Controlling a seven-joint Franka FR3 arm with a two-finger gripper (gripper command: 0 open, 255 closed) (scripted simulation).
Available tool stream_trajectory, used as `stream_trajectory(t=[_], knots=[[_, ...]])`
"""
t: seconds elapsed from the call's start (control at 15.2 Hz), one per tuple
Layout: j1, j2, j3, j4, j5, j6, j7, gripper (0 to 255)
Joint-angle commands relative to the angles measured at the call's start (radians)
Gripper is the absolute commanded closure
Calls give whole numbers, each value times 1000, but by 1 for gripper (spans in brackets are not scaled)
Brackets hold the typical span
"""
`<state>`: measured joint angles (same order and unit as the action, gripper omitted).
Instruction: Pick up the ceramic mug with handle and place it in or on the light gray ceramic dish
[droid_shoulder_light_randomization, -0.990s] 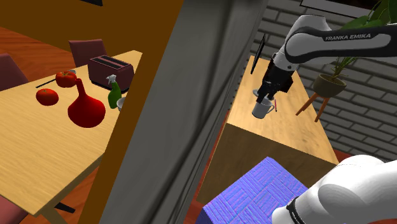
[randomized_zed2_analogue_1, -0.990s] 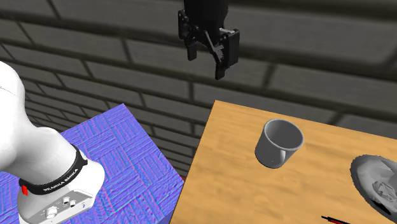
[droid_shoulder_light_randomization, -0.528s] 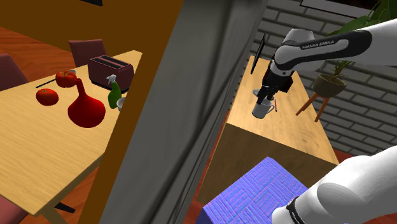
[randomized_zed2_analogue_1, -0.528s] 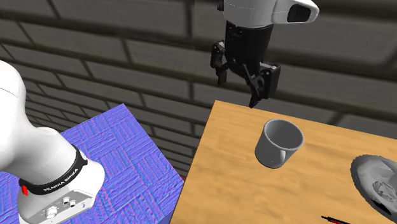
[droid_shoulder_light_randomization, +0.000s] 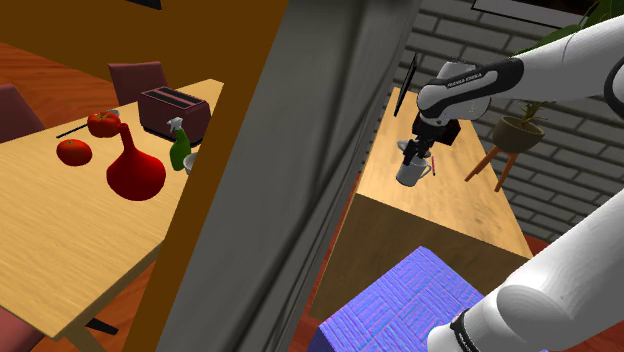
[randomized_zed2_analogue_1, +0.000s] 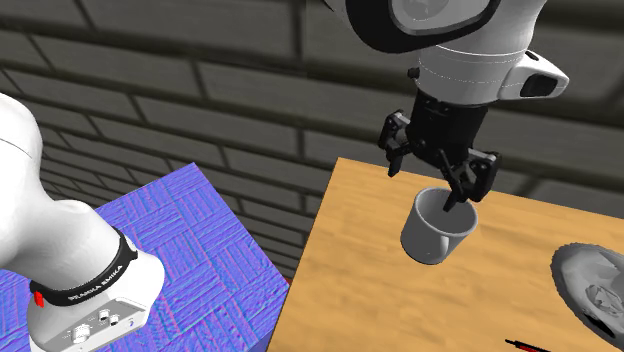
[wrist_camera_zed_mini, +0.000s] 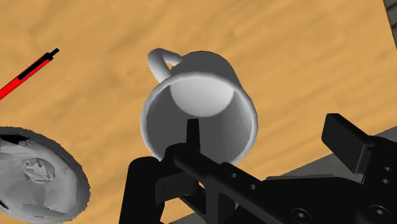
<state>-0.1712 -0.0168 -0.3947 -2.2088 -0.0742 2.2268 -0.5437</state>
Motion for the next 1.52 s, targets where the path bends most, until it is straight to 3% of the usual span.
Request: stream_trajectory(t=[0.0, 0.4, 0.86, 0.92, 1.45], knots=[[-3, 27, -4, -3, 8, 29, -11, 0], [-7, 75, -5, -31, 30, 103, -27, 0], [-7, 75, -5, -31, 30, 102, -27, 0], [-7, 75, -5, -31, 30, 102, -27, 255], [-7, 75, -5, -31, 30, 102, -27, 255]])
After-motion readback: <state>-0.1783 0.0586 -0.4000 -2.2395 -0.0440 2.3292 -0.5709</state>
